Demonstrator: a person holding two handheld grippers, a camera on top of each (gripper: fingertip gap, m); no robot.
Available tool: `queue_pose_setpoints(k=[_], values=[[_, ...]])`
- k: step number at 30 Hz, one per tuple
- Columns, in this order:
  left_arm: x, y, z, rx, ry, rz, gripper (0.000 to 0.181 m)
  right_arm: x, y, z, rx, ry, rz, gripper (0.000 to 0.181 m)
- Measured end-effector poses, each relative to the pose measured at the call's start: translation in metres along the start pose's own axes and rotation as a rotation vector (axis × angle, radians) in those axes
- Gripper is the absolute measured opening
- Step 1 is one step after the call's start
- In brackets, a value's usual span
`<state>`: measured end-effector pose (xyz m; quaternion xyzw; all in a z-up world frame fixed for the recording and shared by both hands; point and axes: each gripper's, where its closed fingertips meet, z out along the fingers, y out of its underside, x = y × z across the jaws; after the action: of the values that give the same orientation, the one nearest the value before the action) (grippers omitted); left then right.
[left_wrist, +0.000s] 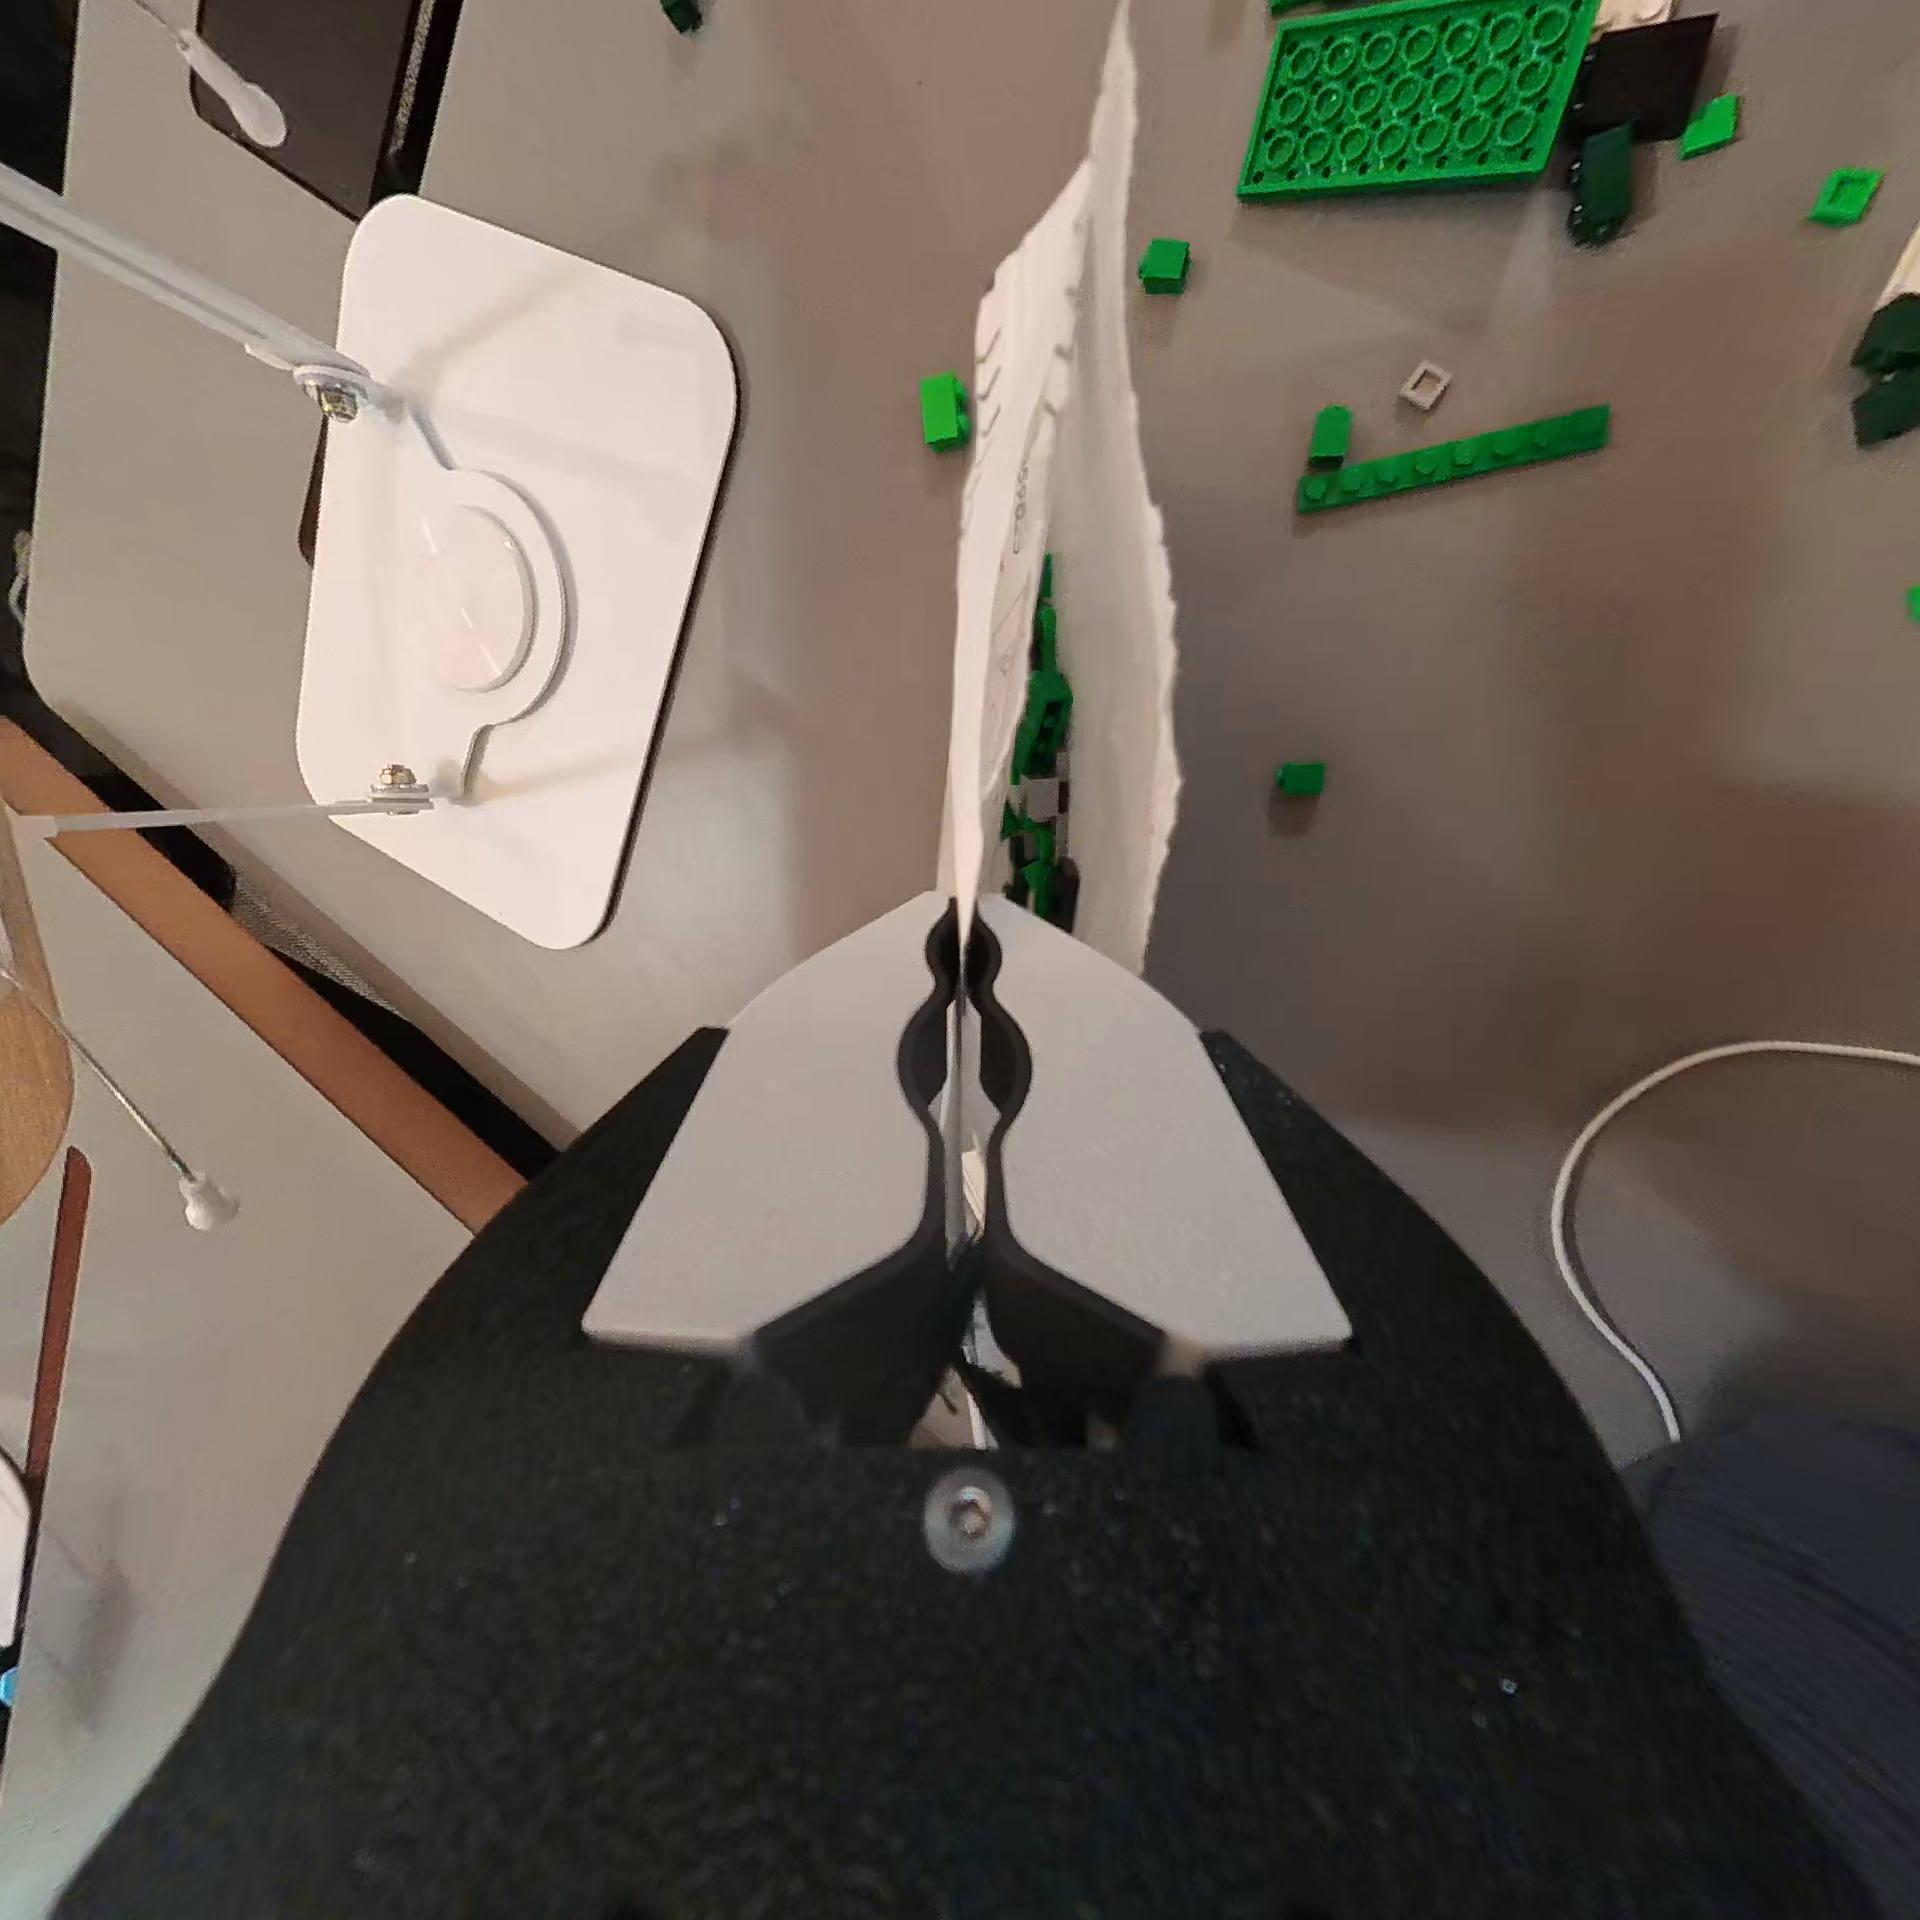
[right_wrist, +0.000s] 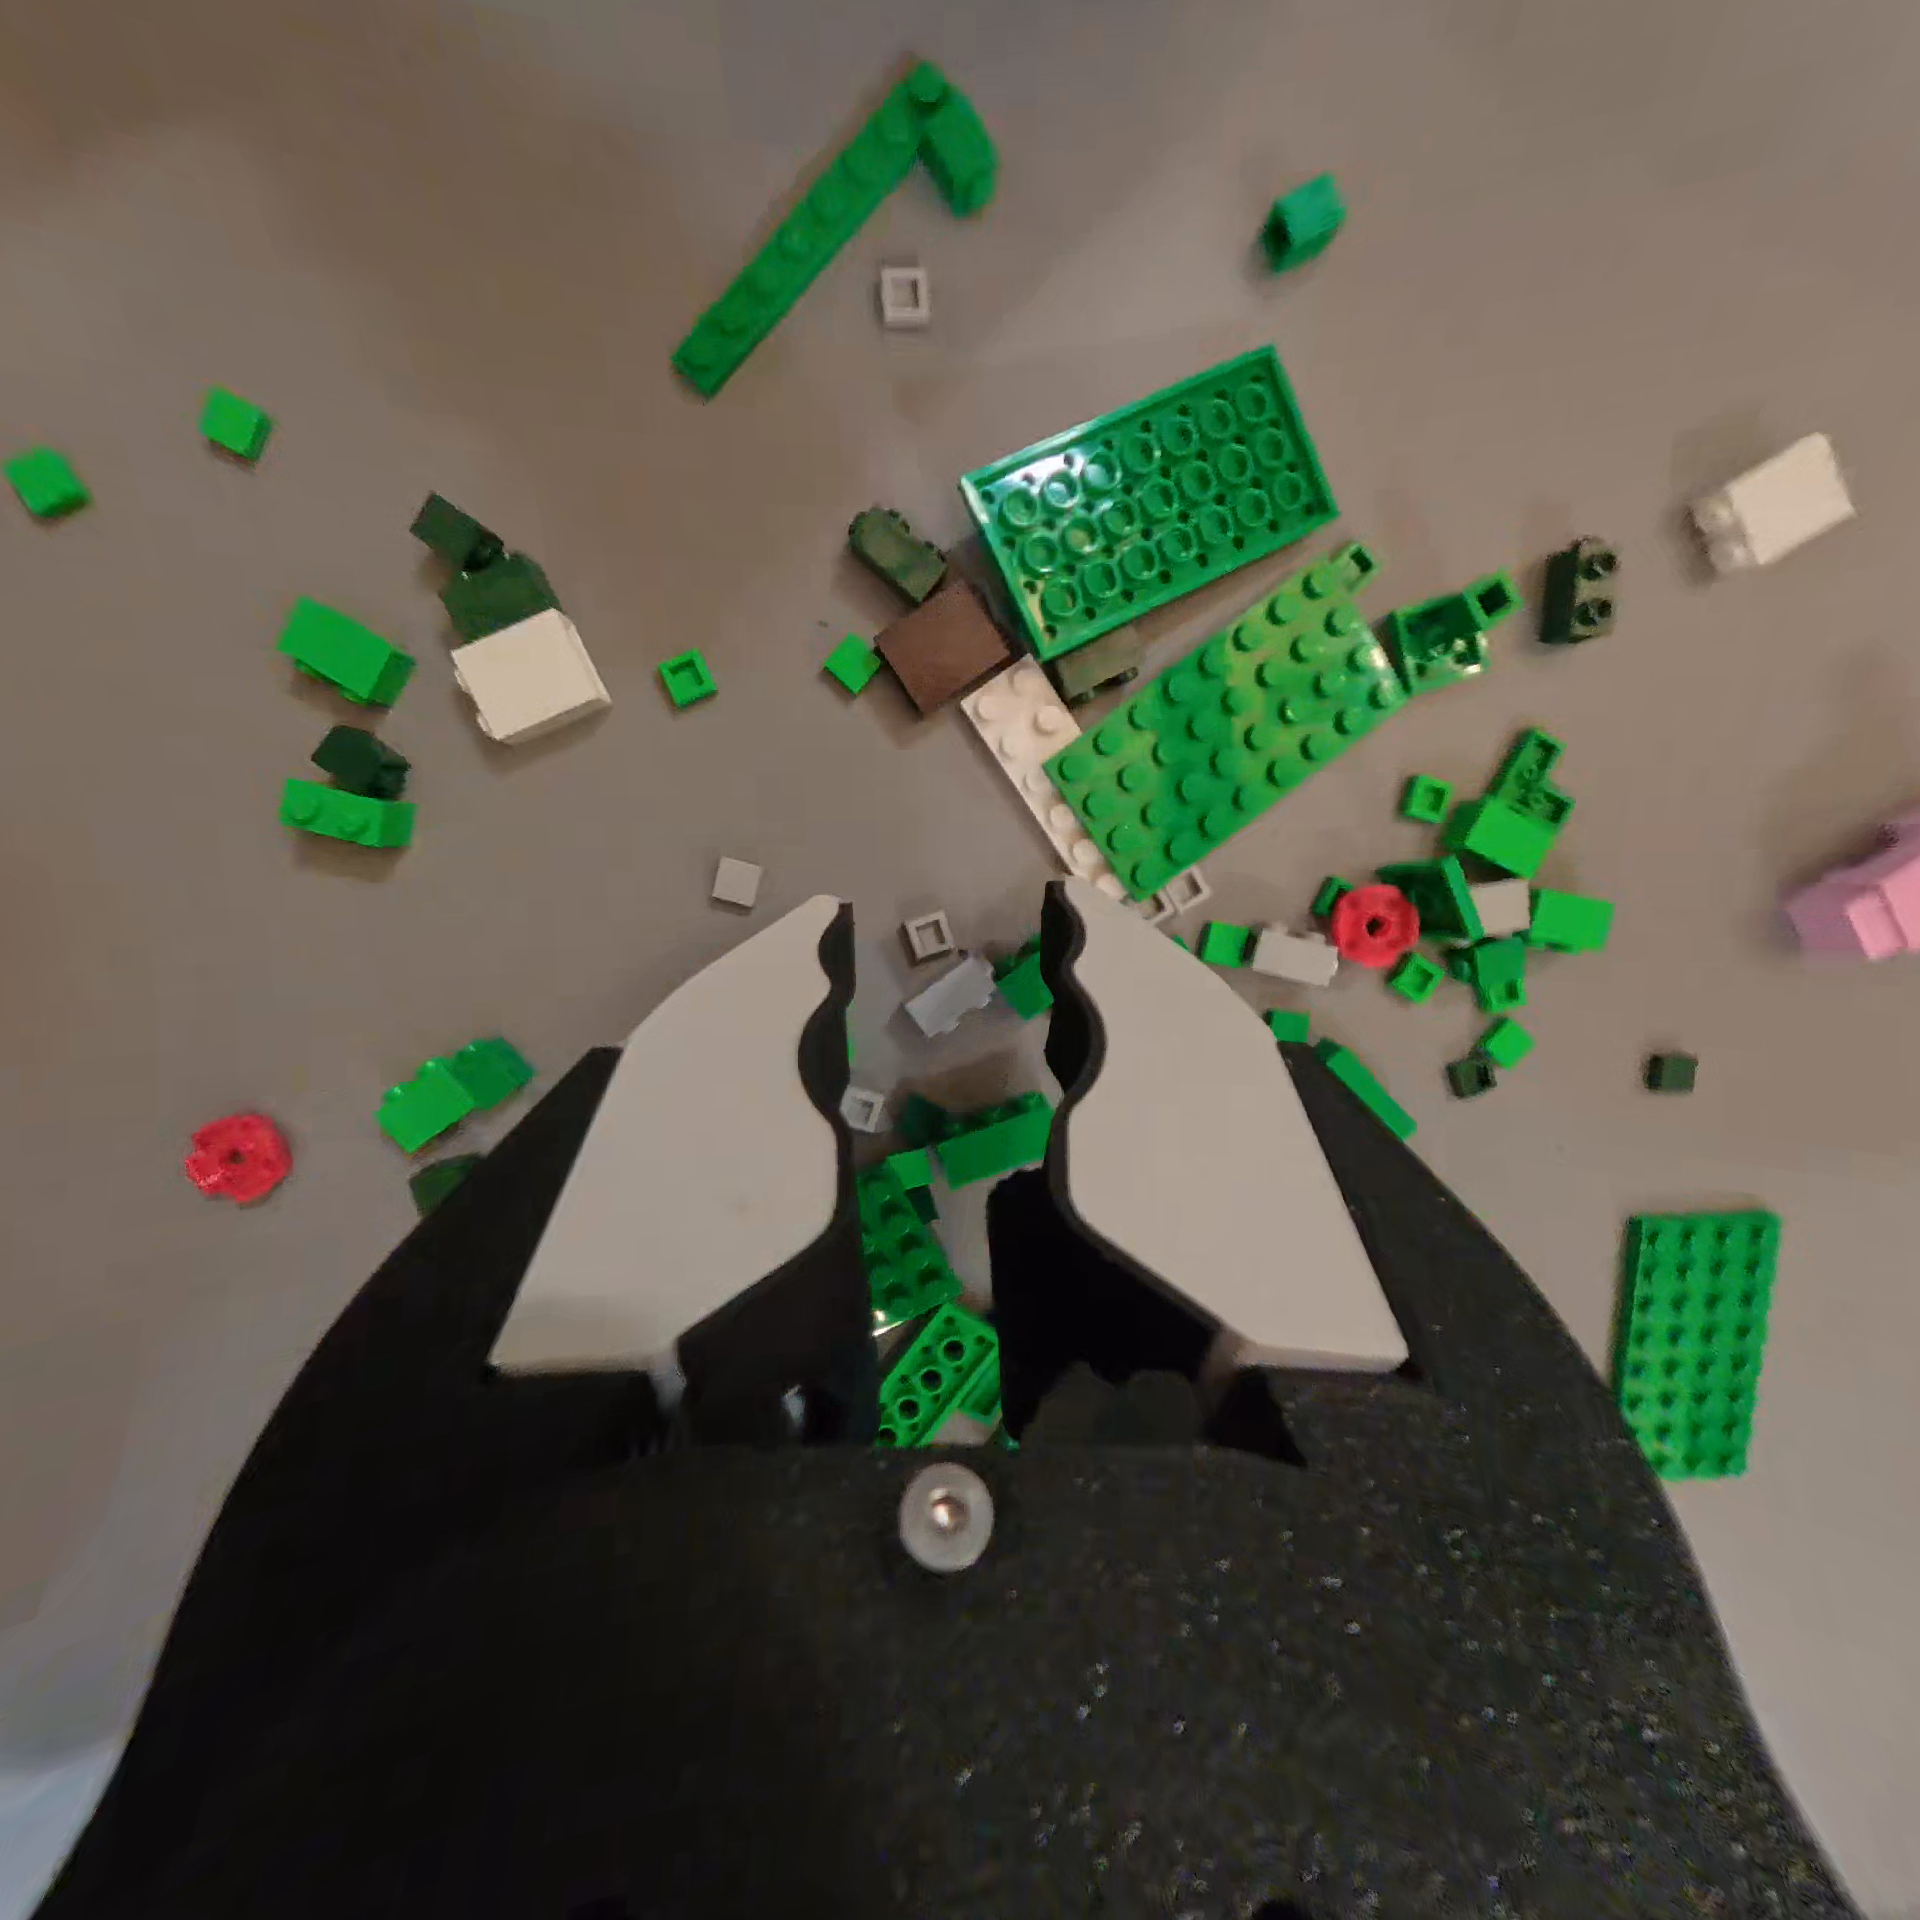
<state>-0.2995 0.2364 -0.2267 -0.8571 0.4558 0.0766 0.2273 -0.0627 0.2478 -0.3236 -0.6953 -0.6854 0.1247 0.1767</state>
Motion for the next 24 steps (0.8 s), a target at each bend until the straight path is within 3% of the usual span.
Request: queue_pose_setpoints(k=[4, 10, 19, 24], values=[[0.002, 0.0, 0.002, -0.02, -0.001, 0.016, 0.0, -0.006, -0.008, 0.016, -0.049, -0.102, -0.15, 0.032], [0.003, 0.0, 0.0, -0.014, 0.005, 0.015, 0.0, 0.008, -0.02, 0.02, -0.135, -0.075, -0.296, 0.032], [0.003, 0.004, -0.002, -0.002, 0.025, -0.003, 0.0, 0.026, -0.018, 0.021, -0.354, -0.066, -0.402, 0.03], [0.005, 0.002, -0.003, 0.006, 0.026, 0.01, 0.0, 0.024, -0.012, 0.021, -0.435, -0.103, -0.41, 0.016]])
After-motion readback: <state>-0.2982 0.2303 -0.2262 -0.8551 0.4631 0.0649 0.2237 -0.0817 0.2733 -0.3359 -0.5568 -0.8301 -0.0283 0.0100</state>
